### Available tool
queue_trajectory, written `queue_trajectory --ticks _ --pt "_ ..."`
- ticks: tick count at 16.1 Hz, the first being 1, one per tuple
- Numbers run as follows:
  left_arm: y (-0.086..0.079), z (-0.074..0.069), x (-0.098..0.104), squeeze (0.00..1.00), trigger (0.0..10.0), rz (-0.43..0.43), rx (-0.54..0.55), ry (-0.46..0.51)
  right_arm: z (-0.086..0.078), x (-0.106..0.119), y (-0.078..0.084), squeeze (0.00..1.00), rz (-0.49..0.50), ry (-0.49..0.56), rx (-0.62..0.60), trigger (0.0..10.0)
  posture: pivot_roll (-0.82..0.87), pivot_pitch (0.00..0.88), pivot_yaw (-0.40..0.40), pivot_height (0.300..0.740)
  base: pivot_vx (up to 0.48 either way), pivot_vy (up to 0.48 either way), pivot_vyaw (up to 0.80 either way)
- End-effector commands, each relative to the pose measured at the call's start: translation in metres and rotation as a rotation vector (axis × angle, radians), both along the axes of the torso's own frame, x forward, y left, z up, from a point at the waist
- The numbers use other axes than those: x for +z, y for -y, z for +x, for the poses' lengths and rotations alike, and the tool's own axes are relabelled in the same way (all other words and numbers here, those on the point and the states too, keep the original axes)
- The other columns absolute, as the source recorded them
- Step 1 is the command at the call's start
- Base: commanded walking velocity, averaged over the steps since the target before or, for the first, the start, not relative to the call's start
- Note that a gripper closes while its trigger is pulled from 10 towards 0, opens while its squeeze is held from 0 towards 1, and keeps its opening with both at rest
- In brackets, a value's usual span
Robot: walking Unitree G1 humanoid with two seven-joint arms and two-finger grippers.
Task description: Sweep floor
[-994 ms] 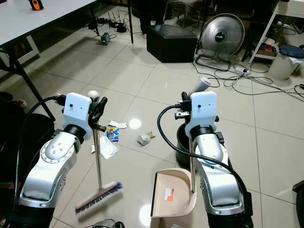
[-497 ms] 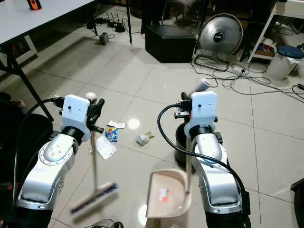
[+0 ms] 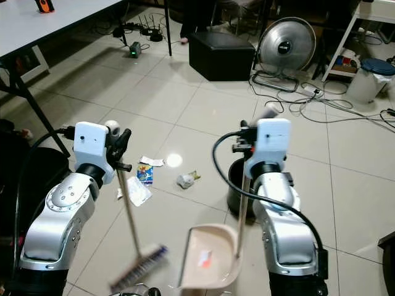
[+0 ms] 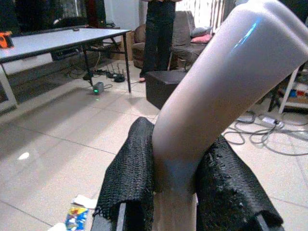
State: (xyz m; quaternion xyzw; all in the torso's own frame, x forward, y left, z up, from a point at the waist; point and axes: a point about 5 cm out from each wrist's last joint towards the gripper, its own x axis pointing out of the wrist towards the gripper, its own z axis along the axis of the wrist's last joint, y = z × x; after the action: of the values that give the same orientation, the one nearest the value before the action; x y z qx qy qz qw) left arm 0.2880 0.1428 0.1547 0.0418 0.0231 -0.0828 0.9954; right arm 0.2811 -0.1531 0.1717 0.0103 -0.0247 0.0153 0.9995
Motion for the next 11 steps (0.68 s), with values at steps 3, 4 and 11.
queue_trajectory --ticks 3,4,11 --pt "-0.003 0.0 0.015 0.0 0.0 -0.033 -0.002 0.074 -0.001 0.018 0.002 0.0 0.097 0.119 -0.005 0.0 -0.01 0.046 0.033 0.74 0.0 0.0 0.0" --pt "-0.002 0.001 0.015 0.0 10.0 0.005 0.003 0.055 0.001 0.016 0.002 0.0 0.053 0.078 0.004 10.0 -0.01 0.045 0.028 0.74 0.0 0.0 0.0" --pt "0.0 0.004 0.026 0.0 10.0 0.09 0.01 0.196 0.009 0.022 0.001 0.0 -0.101 0.184 -0.05 10.0 -0.01 0.0 -0.014 0.74 0.0 0.0 0.0"
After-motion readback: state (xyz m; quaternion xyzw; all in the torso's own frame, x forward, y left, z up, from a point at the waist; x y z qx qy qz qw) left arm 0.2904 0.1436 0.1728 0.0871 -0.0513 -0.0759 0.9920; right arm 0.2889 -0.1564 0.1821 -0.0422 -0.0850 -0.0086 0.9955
